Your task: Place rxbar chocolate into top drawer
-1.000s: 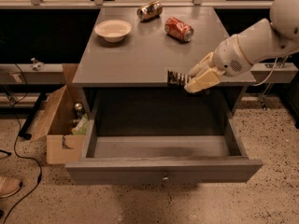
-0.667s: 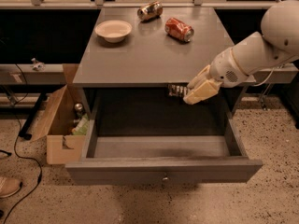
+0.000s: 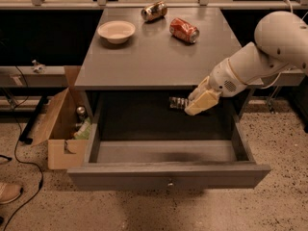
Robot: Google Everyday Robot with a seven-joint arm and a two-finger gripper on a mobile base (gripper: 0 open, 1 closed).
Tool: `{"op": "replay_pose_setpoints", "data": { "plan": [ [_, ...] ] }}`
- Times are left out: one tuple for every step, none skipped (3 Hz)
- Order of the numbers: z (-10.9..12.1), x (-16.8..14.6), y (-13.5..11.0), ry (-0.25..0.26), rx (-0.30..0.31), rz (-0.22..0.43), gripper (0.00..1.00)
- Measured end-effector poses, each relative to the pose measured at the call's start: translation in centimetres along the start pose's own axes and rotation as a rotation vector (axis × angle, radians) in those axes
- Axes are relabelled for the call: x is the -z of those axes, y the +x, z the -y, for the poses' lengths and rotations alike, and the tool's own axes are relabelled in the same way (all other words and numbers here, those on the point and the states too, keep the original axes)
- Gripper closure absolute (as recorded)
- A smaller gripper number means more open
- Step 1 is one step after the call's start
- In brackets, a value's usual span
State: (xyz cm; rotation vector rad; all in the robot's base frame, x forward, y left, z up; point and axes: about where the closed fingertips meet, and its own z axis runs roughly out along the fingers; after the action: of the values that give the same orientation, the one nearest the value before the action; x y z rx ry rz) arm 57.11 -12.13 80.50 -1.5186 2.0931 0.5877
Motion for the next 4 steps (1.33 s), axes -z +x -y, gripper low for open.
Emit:
{"op": "replay_pose_setpoints", "data": {
  "plan": [
    [0.7, -2.4, 2.3, 0.014, -0.071, -0.01, 1.0],
    [1.7, -5.9, 5.8, 0.059, -0.164, -0.014, 1.0],
    [2.8, -8.6, 8.8, 0.115, -0.238, -0.015, 1.0],
    [3.9, -10.2, 11.0, 0.161, -0.29, 0.0, 0.82]
  ]
}}
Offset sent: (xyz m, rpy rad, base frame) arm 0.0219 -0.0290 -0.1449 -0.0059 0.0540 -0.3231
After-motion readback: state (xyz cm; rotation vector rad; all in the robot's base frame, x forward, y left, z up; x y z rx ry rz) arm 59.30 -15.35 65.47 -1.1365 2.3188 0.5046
